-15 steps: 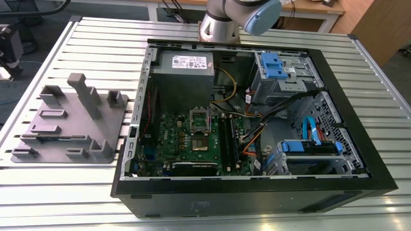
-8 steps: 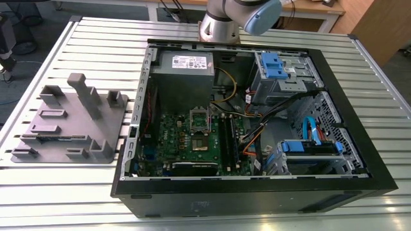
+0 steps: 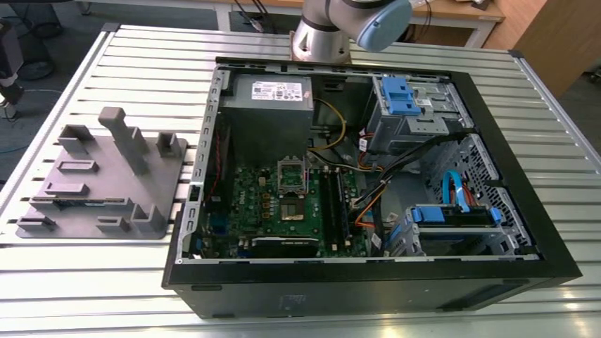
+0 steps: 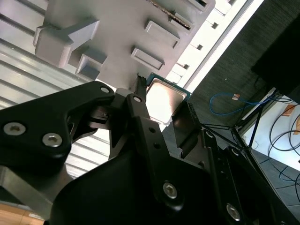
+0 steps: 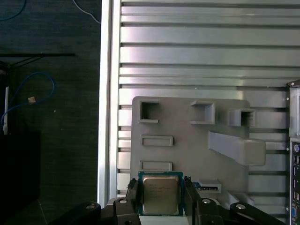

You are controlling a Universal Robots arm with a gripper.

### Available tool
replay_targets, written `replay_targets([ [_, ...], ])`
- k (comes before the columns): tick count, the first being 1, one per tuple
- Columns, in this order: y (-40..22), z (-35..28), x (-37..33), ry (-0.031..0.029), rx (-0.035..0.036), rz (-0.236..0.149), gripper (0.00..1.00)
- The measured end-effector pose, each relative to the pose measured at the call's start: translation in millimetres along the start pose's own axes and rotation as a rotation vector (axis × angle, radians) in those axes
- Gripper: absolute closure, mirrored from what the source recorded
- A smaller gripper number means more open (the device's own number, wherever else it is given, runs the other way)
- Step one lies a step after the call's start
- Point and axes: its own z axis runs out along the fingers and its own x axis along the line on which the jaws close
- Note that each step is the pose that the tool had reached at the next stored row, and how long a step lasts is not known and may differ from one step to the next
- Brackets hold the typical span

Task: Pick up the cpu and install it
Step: 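Pick up the cpu and move it towards the insertion slot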

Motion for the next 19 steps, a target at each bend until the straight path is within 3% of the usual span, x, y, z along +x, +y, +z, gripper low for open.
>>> replay_targets([
  [9,0.0,-0.1,-7.6,0.0001,0.0000,0.000,0.53],
  [19,0.0,-0.2,-28.5,0.0000,0.0000,0.000,0.53],
])
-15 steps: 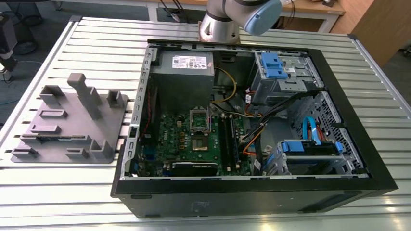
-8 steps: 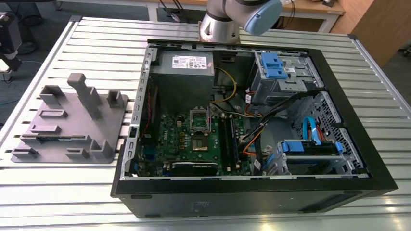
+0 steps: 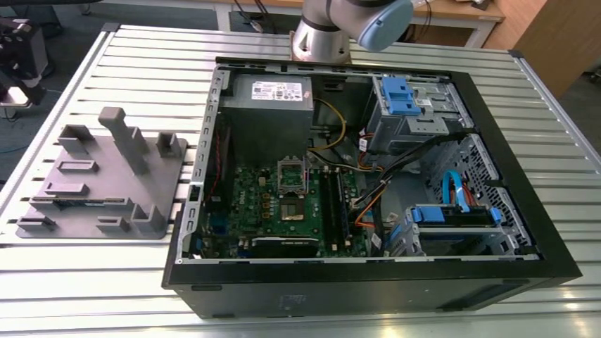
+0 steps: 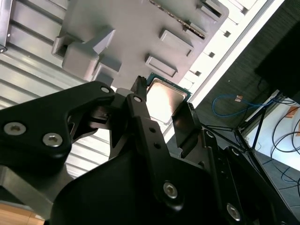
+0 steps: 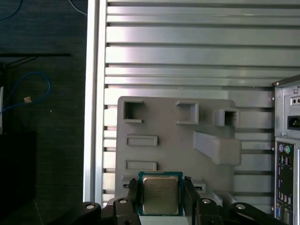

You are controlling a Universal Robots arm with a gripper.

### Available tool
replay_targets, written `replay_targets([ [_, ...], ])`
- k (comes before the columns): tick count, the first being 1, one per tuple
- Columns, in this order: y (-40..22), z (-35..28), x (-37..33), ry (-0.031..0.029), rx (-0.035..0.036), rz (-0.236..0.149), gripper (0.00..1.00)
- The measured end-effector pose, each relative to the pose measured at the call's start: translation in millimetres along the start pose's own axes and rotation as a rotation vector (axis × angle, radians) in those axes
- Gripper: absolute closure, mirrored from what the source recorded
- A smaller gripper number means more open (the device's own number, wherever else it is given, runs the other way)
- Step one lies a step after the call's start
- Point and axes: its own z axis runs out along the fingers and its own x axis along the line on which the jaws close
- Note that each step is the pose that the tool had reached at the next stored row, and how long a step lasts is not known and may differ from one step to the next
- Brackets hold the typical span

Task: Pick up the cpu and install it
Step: 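Pick up the cpu and move it towards the insertion slot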

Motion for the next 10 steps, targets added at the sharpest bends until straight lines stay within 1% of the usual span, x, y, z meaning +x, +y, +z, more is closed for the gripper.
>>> replay_targets([
  [4,0.0,-0.1,-10.3,0.0001,0.0000,0.000,0.53],
  [10,0.0,-0.1,-27.7,0.0002,0.0000,0.000,0.53],
])
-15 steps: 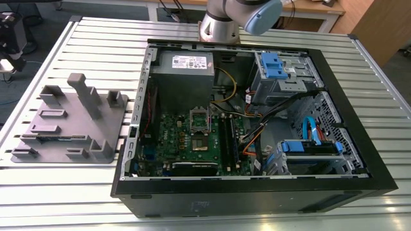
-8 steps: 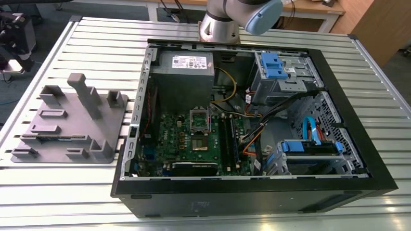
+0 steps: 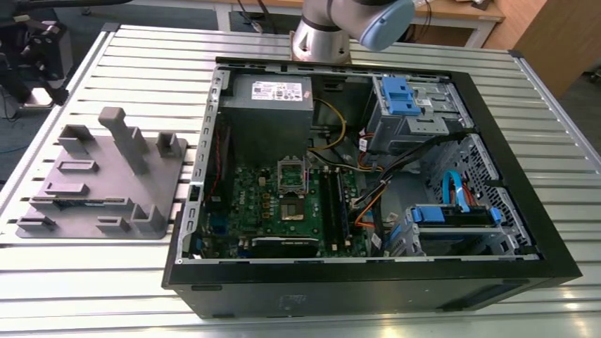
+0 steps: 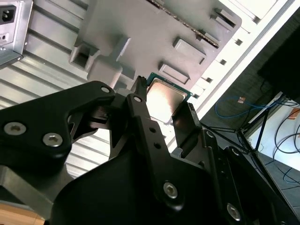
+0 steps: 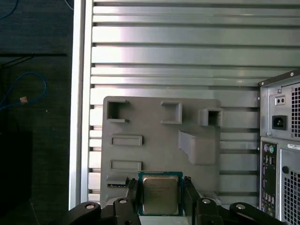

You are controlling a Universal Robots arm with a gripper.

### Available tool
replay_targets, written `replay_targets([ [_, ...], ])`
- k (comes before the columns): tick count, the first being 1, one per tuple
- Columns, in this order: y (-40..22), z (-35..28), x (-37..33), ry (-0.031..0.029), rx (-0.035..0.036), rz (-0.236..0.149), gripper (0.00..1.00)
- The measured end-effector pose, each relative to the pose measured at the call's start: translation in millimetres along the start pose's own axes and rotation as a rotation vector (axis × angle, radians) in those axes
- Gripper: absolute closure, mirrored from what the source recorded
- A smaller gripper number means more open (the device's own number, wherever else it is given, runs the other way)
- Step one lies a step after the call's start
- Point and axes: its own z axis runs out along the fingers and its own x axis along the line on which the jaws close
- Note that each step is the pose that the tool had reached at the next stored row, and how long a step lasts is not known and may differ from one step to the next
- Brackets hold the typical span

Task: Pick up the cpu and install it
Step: 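Pick up the cpu and move it towards the insertion slot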

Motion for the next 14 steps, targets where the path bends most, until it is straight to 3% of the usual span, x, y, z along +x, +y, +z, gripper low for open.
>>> replay_targets([
  [14,0.0,-0.4,-43.4,0.0009,0.0000,0.000,0.53],
])
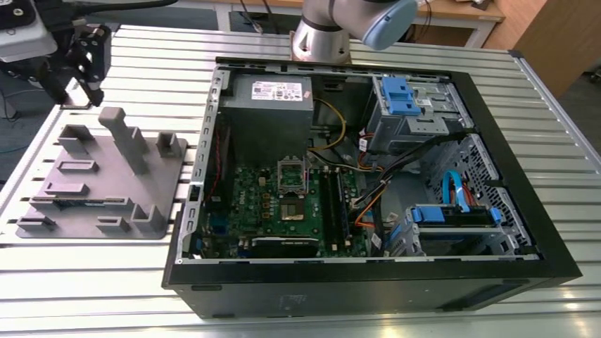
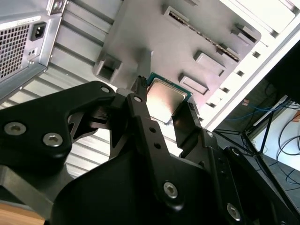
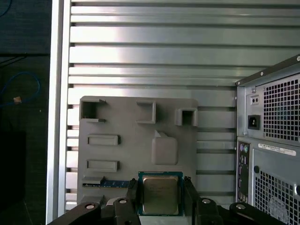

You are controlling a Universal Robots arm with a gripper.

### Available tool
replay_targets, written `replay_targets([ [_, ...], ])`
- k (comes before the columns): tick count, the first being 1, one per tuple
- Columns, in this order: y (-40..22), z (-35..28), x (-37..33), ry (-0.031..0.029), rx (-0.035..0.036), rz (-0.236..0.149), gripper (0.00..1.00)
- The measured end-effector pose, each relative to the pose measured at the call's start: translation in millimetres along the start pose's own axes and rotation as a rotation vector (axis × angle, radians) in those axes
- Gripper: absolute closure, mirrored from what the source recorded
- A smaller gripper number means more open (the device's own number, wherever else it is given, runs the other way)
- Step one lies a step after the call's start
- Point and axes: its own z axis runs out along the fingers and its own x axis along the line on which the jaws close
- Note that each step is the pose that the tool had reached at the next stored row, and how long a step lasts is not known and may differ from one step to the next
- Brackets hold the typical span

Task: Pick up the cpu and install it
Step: 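Pick up the cpu and move it towards the insertion slot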

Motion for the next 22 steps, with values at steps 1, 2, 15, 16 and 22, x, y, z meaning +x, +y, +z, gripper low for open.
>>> replay_targets([
  [1,0.0,0.0,-3.2,0.0001,0.0000,0.000,0.53],
  [2,0.0,0.0,-6.7,0.0001,0.0000,0.000,0.53],
  [15,0.1,-0.3,-49.4,0.0010,-0.0001,0.000,0.53],
  [16,0.1,-0.4,-53.0,0.0011,0.0000,0.000,0.53],
  [22,0.1,-0.5,-72.9,0.0016,0.0000,0.000,0.53],
])
